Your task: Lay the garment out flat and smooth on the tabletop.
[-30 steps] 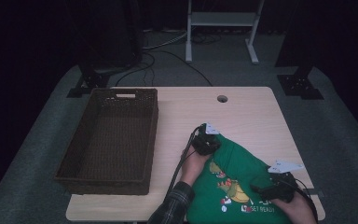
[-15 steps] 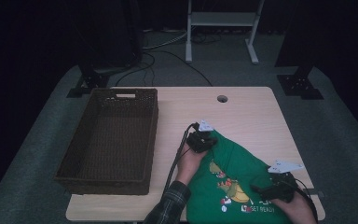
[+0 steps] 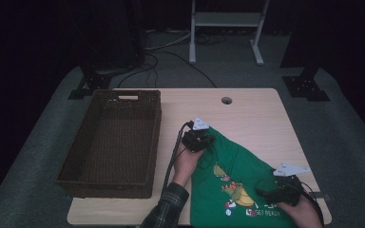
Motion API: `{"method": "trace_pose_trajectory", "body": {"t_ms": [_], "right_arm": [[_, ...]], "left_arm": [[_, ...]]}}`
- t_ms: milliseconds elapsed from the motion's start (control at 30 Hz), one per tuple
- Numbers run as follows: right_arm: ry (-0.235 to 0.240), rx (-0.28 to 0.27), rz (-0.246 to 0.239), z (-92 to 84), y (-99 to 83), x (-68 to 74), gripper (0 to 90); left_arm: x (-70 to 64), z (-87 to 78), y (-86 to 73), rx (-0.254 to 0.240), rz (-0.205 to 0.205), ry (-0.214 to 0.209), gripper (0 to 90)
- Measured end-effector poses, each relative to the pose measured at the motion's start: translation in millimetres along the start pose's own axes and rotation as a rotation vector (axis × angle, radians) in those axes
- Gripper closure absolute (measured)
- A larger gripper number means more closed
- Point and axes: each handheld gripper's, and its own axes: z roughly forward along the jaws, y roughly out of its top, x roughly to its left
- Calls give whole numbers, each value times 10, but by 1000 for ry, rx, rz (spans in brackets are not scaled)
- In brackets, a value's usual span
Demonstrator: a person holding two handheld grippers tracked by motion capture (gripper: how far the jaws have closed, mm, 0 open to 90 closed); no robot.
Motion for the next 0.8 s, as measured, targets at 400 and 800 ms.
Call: {"method": "trace_pose_trajectory", "body": {"t_ms": [400, 800], "right_arm": [[0, 0, 0, 0, 0, 0, 0], [0, 0, 0, 0, 0, 0, 0]], "left_arm": [[147, -202, -40, -8, -16, 54, 891], [312, -363, -108, -2, -34, 114, 891]]}}
